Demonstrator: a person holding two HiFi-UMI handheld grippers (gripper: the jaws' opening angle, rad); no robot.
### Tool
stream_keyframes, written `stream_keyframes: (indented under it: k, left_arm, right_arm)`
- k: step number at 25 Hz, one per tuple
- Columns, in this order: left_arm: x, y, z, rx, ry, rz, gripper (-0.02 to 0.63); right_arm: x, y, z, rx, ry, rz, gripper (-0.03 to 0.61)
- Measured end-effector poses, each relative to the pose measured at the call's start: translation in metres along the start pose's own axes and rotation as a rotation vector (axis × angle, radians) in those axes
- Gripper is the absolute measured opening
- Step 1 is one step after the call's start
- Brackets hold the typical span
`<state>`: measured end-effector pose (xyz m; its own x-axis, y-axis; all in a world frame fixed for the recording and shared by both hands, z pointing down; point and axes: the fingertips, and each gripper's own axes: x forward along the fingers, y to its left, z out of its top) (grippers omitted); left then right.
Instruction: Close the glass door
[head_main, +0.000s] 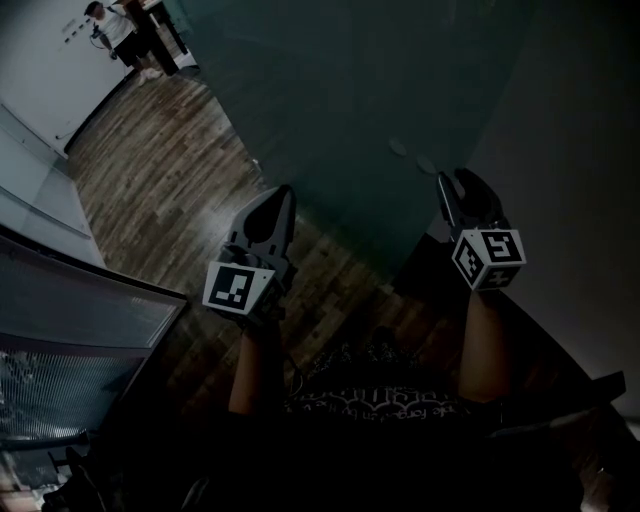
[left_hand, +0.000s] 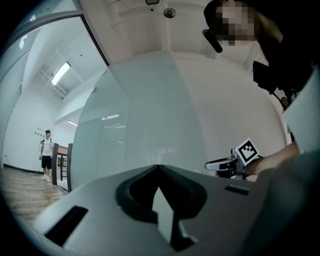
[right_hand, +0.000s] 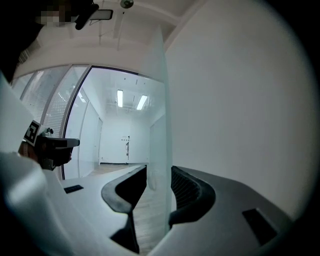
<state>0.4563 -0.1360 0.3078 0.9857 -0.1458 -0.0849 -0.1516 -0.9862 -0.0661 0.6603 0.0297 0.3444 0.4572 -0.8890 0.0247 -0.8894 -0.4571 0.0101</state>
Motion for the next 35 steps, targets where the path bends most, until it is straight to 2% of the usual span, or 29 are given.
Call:
stream_keyframes:
  k: [16,23,28,35]
  left_arm:
    - [-0.093,0.004,0.002,-0.001,-0.011,0.035,0.003]
    - [-0.13,0.005,-0.016,-0.014,0.022,0.067,0.002]
    - [-0.141,0.006,-0.011,-0.011,0.016,0.104,0.002]
    - [-0.155,0.003,0.001,0.007,-0.003,0.16,0.002]
  right_arm:
    - [-0.038,0.071,-0.007,-0.022,-0.009,0.022,0.136]
    - [-0.045,0.094,-0.015,-0.011,-0.024,0.028,0.135]
    - [-0.047,0.111,-0.016,-0.018,-0.009,0.087,0.135]
    - [-0.06,0.143,-0.014,-0.024,0.001,0.21,0.135]
